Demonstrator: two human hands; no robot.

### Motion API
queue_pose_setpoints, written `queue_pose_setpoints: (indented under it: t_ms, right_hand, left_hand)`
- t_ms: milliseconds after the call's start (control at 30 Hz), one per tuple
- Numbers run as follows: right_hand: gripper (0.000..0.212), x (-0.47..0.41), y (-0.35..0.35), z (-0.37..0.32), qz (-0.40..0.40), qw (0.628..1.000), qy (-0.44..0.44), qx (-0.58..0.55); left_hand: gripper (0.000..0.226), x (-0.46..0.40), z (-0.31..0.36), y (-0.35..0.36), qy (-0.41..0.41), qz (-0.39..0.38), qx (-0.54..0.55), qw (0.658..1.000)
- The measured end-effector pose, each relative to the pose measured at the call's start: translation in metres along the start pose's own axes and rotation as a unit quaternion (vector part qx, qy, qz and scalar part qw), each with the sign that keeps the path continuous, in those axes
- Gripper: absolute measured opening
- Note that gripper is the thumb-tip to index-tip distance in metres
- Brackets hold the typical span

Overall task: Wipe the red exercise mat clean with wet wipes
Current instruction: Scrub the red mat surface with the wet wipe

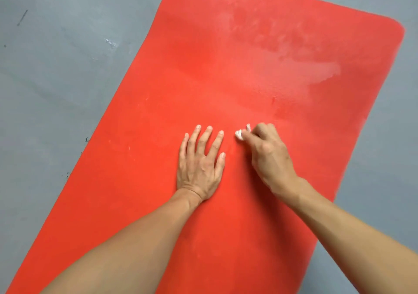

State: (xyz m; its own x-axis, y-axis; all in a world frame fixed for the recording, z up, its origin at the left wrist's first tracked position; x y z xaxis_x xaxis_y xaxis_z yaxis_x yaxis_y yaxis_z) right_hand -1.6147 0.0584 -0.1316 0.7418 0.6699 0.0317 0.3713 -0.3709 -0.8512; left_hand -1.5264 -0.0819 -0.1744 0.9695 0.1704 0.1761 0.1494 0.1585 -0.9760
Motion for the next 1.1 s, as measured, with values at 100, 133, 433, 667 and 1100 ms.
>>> queue_pose_setpoints:
  t_ms: [100, 133, 433, 667, 1100]
  right_hand:
    - [0.042, 0.029, 0.020, -0.028, -0.094, 0.988, -0.117, 0.021]
    - [0.042, 0.020, 0.014, -0.018, -0.087, 0.988, -0.127, 0.031]
    - [0.023, 0.003, -0.006, 0.007, 0.038, 0.999, -0.013, -0.018]
    - [0.027, 0.011, -0.011, 0.013, 0.024, 0.998, -0.060, 0.006]
    - [0.031, 0.032, -0.010, 0.016, 0.027, 0.998, -0.060, 0.000]
  left_hand:
    - [0.057, -0.001, 0.001, 0.001, -0.001, -0.003, 0.001, 1.000]
    - [0.057, -0.001, 0.002, 0.001, -0.001, -0.005, -0.001, 1.000]
    - [0.056, -0.002, 0.001, 0.000, 0.001, 0.013, -0.006, 1.000]
    - [0.053, 0.000, 0.003, -0.001, 0.014, 0.033, -0.004, 0.999]
    - [0.043, 0.011, 0.038, 0.004, 0.083, 0.031, 0.025, 0.996]
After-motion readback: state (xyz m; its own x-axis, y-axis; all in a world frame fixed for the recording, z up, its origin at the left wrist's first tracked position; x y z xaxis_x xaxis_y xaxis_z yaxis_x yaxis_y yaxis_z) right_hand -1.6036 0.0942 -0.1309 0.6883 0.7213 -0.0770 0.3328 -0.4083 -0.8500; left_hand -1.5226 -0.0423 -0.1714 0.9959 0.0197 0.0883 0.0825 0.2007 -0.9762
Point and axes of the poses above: each hand's wrist, its own x-axis away from the middle knuckle, its own y-axis out of the palm, z = x × y, the point moved 8 cm from there along -x, towards the middle knuckle, and after that the axes turned 14 degrees about -z, right-handed, at the moved point
